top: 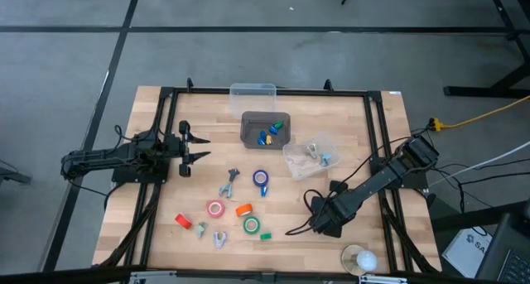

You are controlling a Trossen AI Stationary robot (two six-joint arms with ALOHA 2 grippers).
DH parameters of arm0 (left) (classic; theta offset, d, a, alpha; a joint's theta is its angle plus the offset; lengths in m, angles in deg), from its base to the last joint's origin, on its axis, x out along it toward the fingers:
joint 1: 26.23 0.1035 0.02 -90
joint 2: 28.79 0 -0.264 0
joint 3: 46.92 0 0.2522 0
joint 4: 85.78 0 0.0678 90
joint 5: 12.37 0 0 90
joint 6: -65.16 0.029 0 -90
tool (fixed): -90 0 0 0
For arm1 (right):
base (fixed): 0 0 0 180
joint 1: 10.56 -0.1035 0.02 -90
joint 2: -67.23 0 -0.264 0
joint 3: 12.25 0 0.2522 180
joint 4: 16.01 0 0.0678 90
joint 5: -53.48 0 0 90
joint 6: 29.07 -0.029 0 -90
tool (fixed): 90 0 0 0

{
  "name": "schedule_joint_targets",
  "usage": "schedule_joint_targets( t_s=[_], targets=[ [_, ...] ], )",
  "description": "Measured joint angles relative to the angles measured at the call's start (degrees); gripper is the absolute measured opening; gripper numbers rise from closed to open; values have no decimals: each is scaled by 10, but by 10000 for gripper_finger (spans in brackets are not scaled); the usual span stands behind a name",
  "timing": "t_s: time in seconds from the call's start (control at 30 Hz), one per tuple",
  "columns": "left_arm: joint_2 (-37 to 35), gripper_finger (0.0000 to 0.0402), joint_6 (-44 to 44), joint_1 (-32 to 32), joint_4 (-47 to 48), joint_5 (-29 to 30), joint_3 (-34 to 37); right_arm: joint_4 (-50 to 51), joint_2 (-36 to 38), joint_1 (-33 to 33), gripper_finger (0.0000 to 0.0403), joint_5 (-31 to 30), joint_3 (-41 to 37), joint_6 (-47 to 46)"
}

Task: Pick and place Stapler, Stapler remover, tape
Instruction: Put the green stapler into the black bin

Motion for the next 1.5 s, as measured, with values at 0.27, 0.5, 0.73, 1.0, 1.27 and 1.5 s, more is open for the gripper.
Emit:
schedule_joint_targets(
  t_s=[0.27, 0.5, 0.73, 1.0, 1.27, 1.5],
  targets=[
    [0, 169, 0, 0, 0, 0, 0, -29, 0, 19, 4, -1, 18, 16],
    [0, 169, 0, 0, 0, 0, 0, -68, 0, 49, 3, -2, 65, 96],
    [0, 169, 0, 0, 0, 0, 0, -87, 0, 84, 3, -2, 123, 170],
    [0, 169, 0, 0, 0, 0, 0, -134, 0, 126, 2, -4, 177, 229],
    [0, 169, 0, 0, 0, 0, 0, -160, 0, 178, 2, -7, 235, 305],
    [0, 169, 0, 0, 0, 0, 0, -160, 0, 200, 2, -20, 273, 399]
  ],
)
